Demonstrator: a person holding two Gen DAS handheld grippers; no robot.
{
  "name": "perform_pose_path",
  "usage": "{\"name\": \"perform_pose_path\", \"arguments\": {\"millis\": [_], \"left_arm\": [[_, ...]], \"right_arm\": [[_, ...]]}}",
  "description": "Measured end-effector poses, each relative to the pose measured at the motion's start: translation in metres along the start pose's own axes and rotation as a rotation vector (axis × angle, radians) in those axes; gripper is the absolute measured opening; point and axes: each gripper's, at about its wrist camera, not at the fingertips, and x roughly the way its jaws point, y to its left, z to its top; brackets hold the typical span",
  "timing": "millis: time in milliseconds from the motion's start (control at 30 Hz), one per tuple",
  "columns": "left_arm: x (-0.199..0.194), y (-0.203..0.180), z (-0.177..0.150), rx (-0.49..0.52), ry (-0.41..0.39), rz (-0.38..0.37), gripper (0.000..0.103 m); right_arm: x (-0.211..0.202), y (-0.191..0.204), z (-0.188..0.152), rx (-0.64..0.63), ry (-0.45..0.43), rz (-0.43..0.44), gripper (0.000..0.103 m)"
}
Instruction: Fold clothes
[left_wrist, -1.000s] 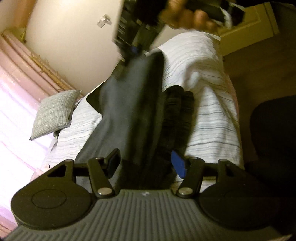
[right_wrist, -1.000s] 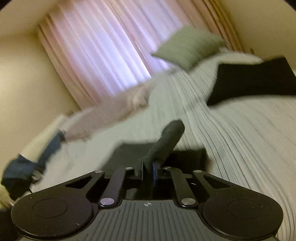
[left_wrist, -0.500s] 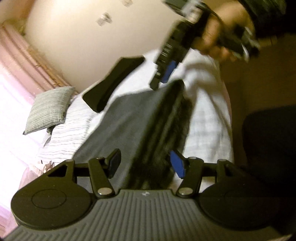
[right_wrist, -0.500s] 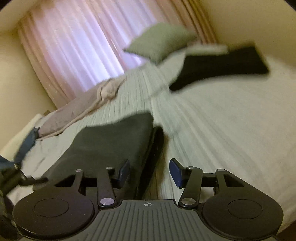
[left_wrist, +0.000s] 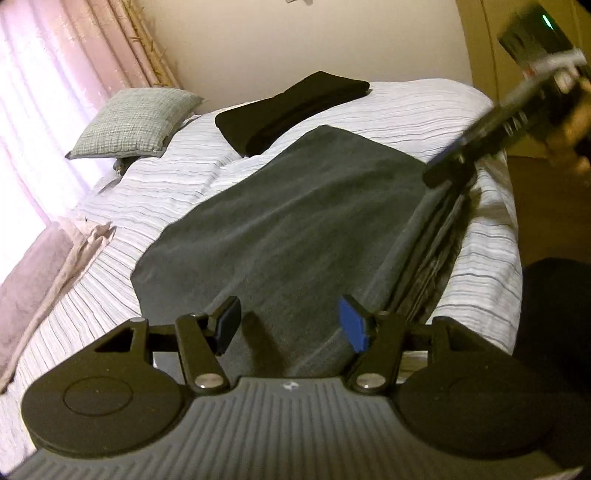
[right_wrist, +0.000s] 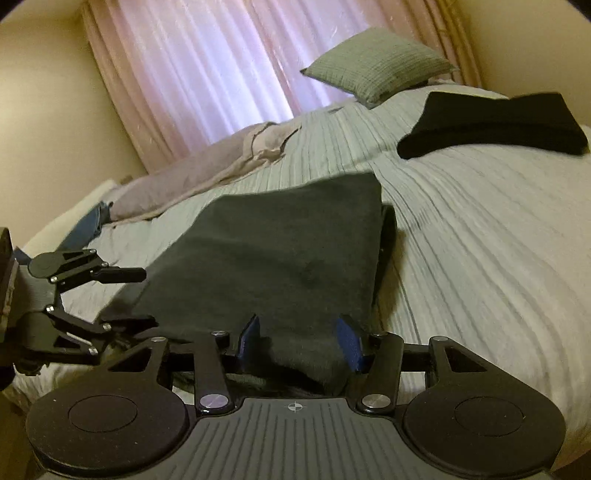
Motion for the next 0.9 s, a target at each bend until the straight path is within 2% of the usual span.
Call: {"name": "perform_pose_path", "arguments": {"millis": [167, 233, 333, 367, 400, 433, 467, 533, 633, 733, 767, 800, 833, 867, 900], "left_arm": [[0.011, 0.031, 0.023, 0.033, -0.015, 0.023, 0.055], [0.016, 0.044, 0.033, 0.045, -0.021, 0.033, 0.055], [0.029, 0.064, 0.045, 0.053, -0.011, 0.038, 0.055], [0.041, 0.07, 0.044, 0.038, 0.022, 0.019, 0.054], [0.05, 0.074, 0.041, 0.031, 0.046, 0.004, 0.054], [0.058, 0.076, 0.037, 0.029, 0.064, -0.007, 0.051], [0.066, 0.078, 0.034, 0.026, 0.082, -0.018, 0.05], [0.072, 0.084, 0.033, 0.004, 0.085, -0.031, 0.05], [0.08, 0.099, 0.038, -0.032, 0.082, -0.022, 0.052], [0.099, 0.114, 0.039, -0.06, 0.12, -0.008, 0.052], [0.106, 0.118, 0.037, -0.067, 0.136, -0.006, 0.053], [0.113, 0.121, 0.036, -0.074, 0.152, -0.003, 0.059], [0.117, 0.124, 0.033, -0.091, 0.158, -0.005, 0.061], [0.119, 0.126, 0.03, -0.114, 0.16, -0.01, 0.061], [0.119, 0.127, 0.028, -0.132, 0.157, -0.009, 0.062]], "right_arm": [[0.014, 0.0, 0.051, -0.102, -0.031, -0.036, 0.051], [0.038, -0.005, 0.069, -0.118, 0.007, -0.026, 0.051], [0.078, -0.025, 0.087, -0.044, 0.099, 0.036, 0.049], [0.093, -0.034, 0.092, -0.01, 0.139, 0.05, 0.039], [0.104, -0.044, 0.096, 0.019, 0.16, 0.05, 0.033], [0.112, -0.053, 0.098, 0.041, 0.164, 0.037, 0.015], [0.115, -0.061, 0.1, 0.061, 0.154, 0.015, 0.003], [0.119, -0.071, 0.103, 0.087, 0.126, 0.008, 0.003], [0.111, -0.059, 0.099, 0.03, 0.116, -0.017, 0.004], [0.103, -0.046, 0.096, -0.027, 0.106, -0.043, 0.004], [0.1, -0.042, 0.095, -0.046, 0.103, -0.051, 0.008], [0.098, -0.038, 0.094, -0.065, 0.099, -0.06, 0.015], [0.094, -0.033, 0.092, -0.084, 0.093, -0.065, 0.043], [0.085, -0.024, 0.087, -0.098, 0.07, -0.051, 0.065], [0.077, -0.015, 0.081, -0.112, 0.051, -0.039, 0.065]]}}
